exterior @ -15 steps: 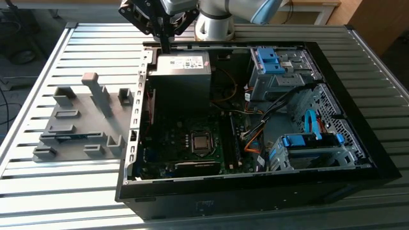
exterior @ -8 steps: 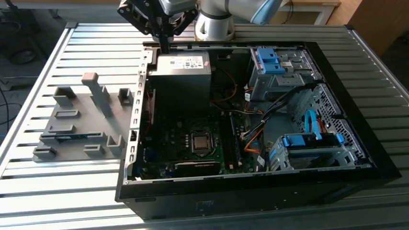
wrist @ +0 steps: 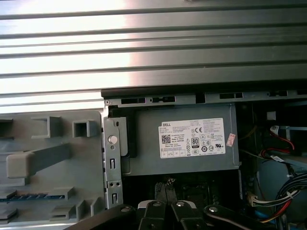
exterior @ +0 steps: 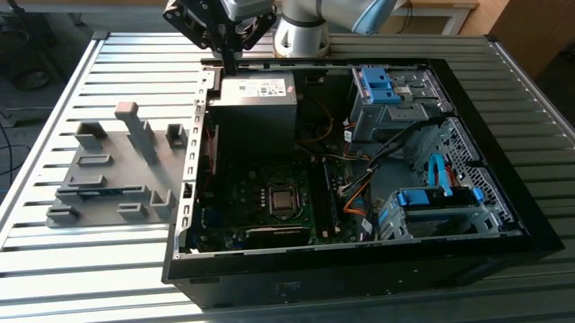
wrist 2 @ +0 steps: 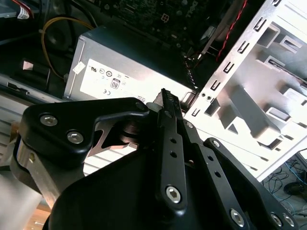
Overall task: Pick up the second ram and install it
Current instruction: 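Reach for the second ram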
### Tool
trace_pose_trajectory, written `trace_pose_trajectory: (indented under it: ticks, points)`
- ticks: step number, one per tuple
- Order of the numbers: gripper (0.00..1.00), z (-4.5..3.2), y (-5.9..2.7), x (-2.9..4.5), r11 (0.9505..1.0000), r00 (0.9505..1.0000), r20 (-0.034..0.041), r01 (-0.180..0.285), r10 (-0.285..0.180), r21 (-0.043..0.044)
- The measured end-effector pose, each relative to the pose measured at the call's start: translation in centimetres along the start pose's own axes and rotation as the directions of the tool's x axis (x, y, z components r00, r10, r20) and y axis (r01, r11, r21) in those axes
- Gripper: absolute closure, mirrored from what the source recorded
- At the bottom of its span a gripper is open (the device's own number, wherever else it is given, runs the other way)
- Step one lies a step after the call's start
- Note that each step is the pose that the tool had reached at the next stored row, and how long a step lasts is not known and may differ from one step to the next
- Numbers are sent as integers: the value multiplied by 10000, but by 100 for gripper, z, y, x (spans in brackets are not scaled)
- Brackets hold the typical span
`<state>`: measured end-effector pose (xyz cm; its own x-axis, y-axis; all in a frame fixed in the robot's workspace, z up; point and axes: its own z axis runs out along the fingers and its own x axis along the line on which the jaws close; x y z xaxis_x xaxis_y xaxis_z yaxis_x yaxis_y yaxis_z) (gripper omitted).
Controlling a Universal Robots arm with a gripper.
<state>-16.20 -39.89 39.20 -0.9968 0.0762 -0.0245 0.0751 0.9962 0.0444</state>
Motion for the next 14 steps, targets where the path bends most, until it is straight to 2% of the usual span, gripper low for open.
trace_pose_trajectory:
  ticks: [14]
  points:
    - [89, 2, -3, 31, 10000, 10000, -1, 0, 0, 0]
